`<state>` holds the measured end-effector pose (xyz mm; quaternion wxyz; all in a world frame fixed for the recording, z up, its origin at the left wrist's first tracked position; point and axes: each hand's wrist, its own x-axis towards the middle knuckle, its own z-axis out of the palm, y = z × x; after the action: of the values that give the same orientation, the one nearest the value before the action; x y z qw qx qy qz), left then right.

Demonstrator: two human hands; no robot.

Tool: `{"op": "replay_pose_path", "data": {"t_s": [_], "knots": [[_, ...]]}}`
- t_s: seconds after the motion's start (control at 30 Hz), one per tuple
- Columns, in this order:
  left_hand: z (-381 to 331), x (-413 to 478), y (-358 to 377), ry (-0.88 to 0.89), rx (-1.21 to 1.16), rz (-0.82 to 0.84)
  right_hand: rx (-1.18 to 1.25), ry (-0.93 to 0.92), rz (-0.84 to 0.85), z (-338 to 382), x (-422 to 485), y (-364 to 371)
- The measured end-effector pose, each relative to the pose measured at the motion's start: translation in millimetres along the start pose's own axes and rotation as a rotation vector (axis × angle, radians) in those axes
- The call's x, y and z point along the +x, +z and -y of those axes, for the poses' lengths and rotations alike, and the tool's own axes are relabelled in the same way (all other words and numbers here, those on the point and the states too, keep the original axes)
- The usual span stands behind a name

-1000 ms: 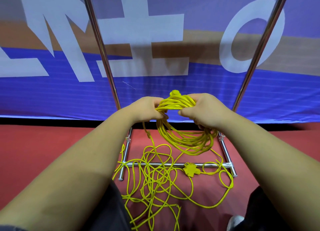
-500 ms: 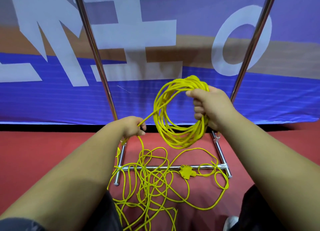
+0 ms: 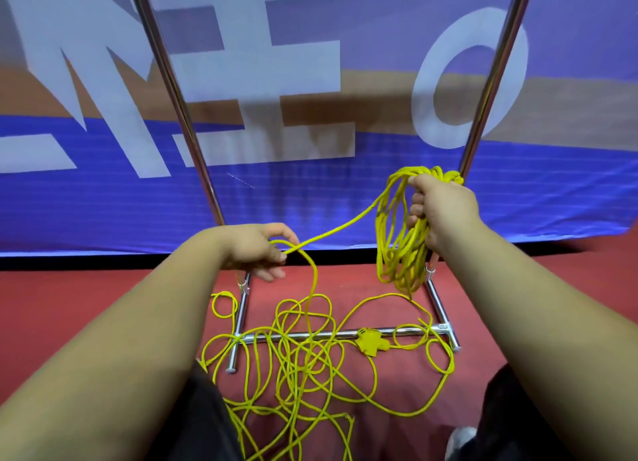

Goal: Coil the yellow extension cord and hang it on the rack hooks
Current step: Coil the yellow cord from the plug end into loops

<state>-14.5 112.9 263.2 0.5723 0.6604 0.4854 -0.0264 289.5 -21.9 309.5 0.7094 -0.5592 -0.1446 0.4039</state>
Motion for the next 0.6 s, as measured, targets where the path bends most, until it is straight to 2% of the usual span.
{"op": "replay_pose_path", "data": {"t_s": [0.1,0.23,0.33,0.4,0.47,0.53,0.6], "knots": [[-15.7,-18.6,7.6,0.055,-0.204,0.05,-0.109,-0.004,-0.047,-8.7,1.0,0.2],[-35.0,-29.7,12.7,0.1,-0.308,-0.127,-0.171,0.096,-0.022,-18.3,1.6,4.8],[-46.4,-35.6,6.0,0.164,-0.576,-0.133,-0.171,0.187,0.002,-24.5,3.6,8.5],[-50.2,-40.6,0.9,0.234,-0.658,-0.132,-0.178,0.216,0.0,-28.1,5.5,10.4],[-47.1,-43.5,-1.4,0.318,-0.457,-0.222,-0.188,0.229,0.005,-31.1,7.3,11.1],[-40.3,-46.7,-3.5,0.379,-0.017,-0.353,-0.208,0.229,0.007,-32.6,7.9,11.1],[-37.8,-50.5,-7.9,0.342,0.415,-0.541,-0.241,0.217,0.002,-34.4,9.3,9.6]]}}
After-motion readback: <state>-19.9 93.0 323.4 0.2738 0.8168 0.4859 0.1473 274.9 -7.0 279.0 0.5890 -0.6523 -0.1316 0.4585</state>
